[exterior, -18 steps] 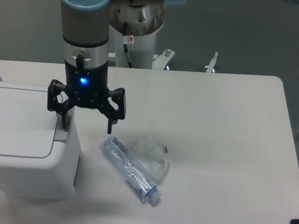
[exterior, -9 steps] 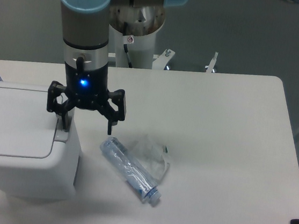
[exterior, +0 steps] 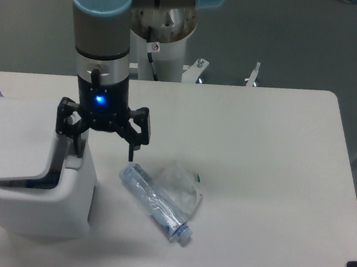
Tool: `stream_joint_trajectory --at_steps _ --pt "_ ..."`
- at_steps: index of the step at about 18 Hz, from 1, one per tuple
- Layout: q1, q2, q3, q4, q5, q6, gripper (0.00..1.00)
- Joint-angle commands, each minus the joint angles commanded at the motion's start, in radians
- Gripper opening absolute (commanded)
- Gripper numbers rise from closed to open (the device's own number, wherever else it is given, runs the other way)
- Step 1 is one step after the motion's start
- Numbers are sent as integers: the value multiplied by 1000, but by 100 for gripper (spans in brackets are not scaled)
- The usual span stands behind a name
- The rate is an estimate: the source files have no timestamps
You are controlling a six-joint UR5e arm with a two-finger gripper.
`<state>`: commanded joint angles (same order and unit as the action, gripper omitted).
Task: Open the trash can
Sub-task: 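Lower the gripper onto the lid edge and push it open, then raise the gripper away from the opened trash can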
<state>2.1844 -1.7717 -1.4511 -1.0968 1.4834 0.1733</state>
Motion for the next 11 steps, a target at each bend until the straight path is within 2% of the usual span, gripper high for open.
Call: stream_joint_trajectory --at_steps 4,7,11 --pt "0 0 12 0 0 0 100" --pt "2 0 54 0 0 2 100" --pt "40 8 69 0 0 3 100"
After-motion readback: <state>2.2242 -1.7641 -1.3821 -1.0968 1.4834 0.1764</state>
